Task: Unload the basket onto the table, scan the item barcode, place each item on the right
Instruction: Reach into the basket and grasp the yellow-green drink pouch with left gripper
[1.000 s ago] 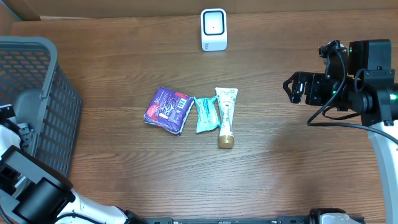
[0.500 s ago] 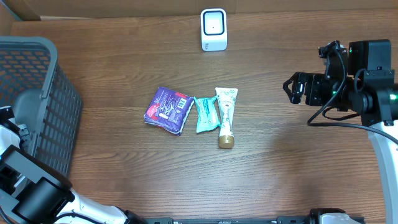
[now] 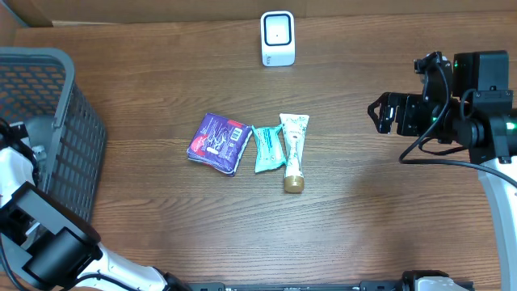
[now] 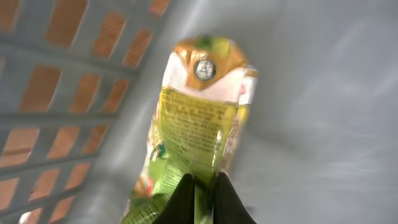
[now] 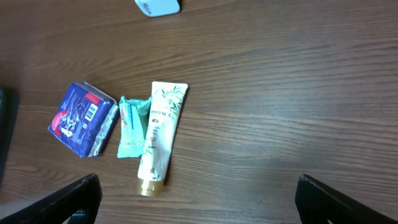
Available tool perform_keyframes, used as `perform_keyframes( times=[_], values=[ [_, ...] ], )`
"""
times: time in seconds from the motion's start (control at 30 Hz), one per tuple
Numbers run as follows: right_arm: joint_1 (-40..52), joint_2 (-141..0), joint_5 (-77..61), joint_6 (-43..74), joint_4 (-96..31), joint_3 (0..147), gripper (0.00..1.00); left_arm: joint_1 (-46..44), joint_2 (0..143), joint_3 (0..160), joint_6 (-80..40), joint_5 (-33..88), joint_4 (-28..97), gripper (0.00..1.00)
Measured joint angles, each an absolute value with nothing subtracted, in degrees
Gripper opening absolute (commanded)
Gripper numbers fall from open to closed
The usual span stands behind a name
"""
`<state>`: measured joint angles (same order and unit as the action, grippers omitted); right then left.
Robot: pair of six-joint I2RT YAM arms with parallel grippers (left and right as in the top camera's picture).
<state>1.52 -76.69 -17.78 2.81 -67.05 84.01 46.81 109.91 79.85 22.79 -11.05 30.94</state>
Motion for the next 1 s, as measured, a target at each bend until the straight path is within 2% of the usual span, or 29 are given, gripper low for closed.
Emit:
perform_keyframes(
  times=[0.2, 0.23, 0.27, 0.3, 0.43, 0.67, 0.9, 0.97, 1.0],
  values=[
    [1.5, -76.7, -17.8, 2.8, -66.9, 84.0, 1.00, 46.6, 107.9, 81.6, 20.2, -8.1, 35.2, 0.04],
    [1.5, -76.7, -17.8, 2.8, -66.9, 84.0, 1.00, 46.6, 107.9, 81.6, 20.0, -7.9, 35.3, 0.26],
    [1.5, -76.7, -17.8, 2.8, -66.9, 84.0, 1.00, 46.6, 107.9, 81.6, 19.8, -7.7, 35.3, 0.54],
    [1.5, -76.7, -17.8, 2.8, -66.9, 84.0, 1.00, 46.6, 107.9, 81.6, 19.6, -7.7, 35.2, 0.67],
    [1.5, -76.7, -17.8, 2.8, -67.0, 84.0, 1.00, 47.0, 107.9, 81.6, 19.4, -8.6, 33.6, 0.81],
    [1.5, -76.7, -17.8, 2.8, -67.7, 84.0, 1.00, 50.5, 107.9, 81.6, 19.2, -7.3, 31.9, 0.83],
    [1.5, -76.7, -17.8, 2.8, -67.8, 84.0, 1.00, 52.2, 111.4, 81.8, 19.2, -5.3, 31.7, 0.77],
    [1.5, -76.7, -17.8, 2.8, -67.7, 84.0, 1.00, 52.1, 112.9, 81.8, 19.2, -4.8, 31.9, 0.70],
    [1.5, -76.7, -17.8, 2.8, -67.8, 84.0, 1.00, 52.1, 113.8, 81.8, 19.2, -4.6, 32.2, 0.54]
  ],
)
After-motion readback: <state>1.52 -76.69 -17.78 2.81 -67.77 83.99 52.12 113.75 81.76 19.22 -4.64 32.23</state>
